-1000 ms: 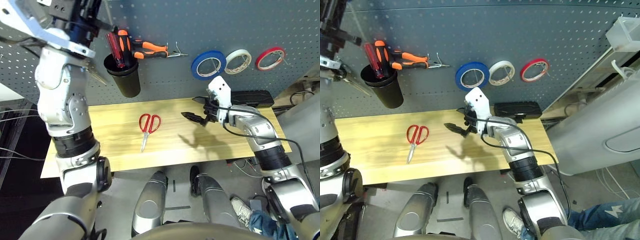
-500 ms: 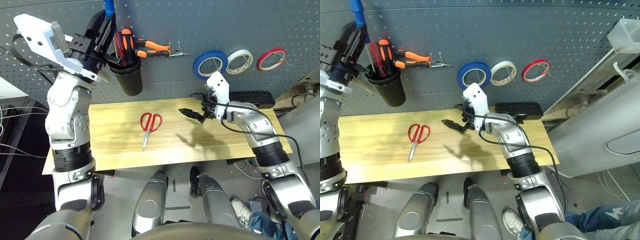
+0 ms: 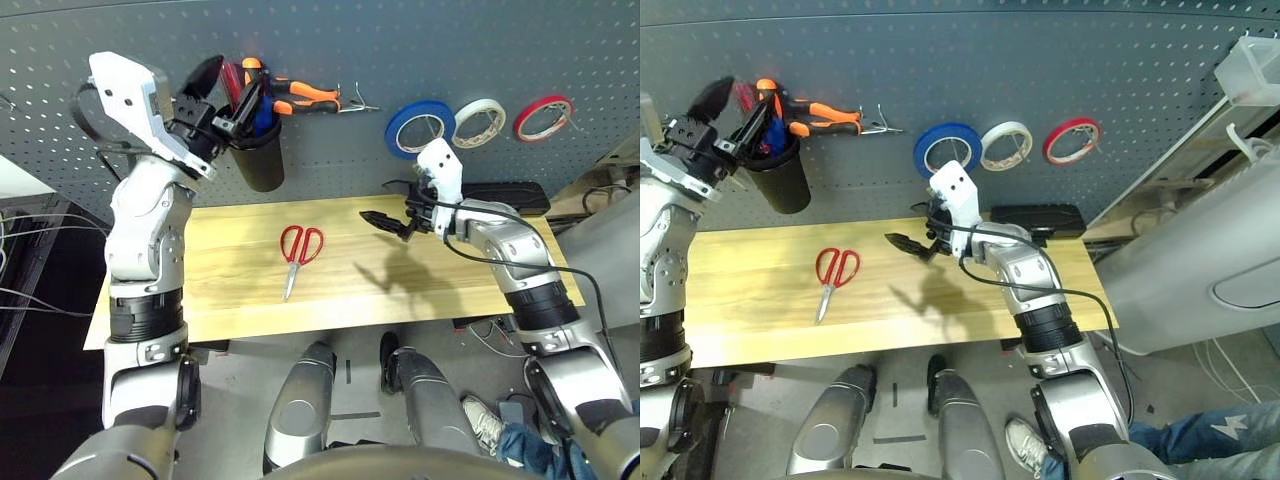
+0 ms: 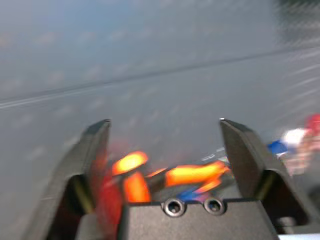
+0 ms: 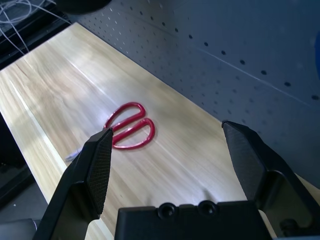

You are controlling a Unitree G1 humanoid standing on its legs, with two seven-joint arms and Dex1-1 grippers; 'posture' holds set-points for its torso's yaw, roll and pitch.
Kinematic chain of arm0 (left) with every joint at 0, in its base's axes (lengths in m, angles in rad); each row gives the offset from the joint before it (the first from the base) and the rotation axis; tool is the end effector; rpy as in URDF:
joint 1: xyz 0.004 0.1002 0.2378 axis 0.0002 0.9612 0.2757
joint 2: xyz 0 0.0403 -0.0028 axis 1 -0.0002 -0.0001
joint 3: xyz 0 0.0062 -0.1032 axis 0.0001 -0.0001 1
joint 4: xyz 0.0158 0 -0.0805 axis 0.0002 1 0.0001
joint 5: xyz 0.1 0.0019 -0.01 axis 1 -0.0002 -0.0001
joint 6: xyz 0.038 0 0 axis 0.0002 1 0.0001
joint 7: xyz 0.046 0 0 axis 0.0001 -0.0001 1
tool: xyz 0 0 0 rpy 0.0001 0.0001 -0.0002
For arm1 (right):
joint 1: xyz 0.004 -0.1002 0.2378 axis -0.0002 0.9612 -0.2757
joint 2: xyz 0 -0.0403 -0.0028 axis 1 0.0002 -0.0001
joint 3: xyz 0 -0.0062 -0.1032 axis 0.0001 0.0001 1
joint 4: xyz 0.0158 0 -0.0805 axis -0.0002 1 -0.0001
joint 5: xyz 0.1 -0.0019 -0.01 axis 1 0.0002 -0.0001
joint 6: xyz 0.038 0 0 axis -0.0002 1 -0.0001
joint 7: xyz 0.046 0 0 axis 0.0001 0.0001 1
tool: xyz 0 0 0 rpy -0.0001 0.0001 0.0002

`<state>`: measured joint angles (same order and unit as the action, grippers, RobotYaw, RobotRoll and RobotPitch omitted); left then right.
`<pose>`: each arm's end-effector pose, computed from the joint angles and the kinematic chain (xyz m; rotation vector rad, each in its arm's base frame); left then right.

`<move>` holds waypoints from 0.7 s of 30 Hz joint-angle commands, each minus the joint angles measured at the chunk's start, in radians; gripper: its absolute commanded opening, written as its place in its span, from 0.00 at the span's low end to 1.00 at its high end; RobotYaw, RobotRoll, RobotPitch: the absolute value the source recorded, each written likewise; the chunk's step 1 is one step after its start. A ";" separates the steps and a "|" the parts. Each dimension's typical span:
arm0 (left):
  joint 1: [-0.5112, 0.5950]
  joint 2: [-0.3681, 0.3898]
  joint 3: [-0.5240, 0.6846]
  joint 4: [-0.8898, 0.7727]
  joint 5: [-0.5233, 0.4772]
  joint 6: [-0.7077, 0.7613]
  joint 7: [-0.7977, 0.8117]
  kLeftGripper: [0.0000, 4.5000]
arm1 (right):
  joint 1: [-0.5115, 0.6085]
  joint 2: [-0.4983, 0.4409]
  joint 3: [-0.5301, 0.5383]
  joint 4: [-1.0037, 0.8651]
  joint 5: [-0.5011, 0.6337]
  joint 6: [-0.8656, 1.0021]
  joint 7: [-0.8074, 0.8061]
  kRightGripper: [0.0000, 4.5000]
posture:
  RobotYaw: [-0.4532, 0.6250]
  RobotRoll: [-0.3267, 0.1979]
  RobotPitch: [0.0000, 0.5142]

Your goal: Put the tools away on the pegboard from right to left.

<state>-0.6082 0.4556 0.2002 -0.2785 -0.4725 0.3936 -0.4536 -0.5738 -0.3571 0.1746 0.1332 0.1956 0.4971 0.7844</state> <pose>0.2563 0.2070 0.2442 0.1097 -0.5234 -0.5573 0.2974 -0.1579 0.1371 -0.2141 0.2060 0.9535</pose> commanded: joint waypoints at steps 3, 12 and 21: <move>0.060 0.017 -0.142 -0.133 -0.111 0.254 -0.046 0.99 | 0.077 -0.054 0.006 0.025 -0.018 0.009 0.016 1.00 | 0.59 0.62 0.43; 0.163 0.010 -0.302 -0.174 -0.108 0.370 -0.080 0.99 | 0.122 -0.085 0.005 0.100 -0.060 0.004 -0.021 1.00 | 0.57 0.62 0.44; 0.287 0.049 -0.458 -0.052 0.010 0.377 -0.124 0.99 | 0.143 -0.096 0.011 0.112 -0.096 0.029 -0.041 1.00 | 0.56 0.62 0.45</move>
<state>-0.3403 0.5005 -0.2365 -0.3636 -0.4963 0.7885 -0.5674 -0.4496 -0.4499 0.1762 0.2403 0.1101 0.5128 0.7460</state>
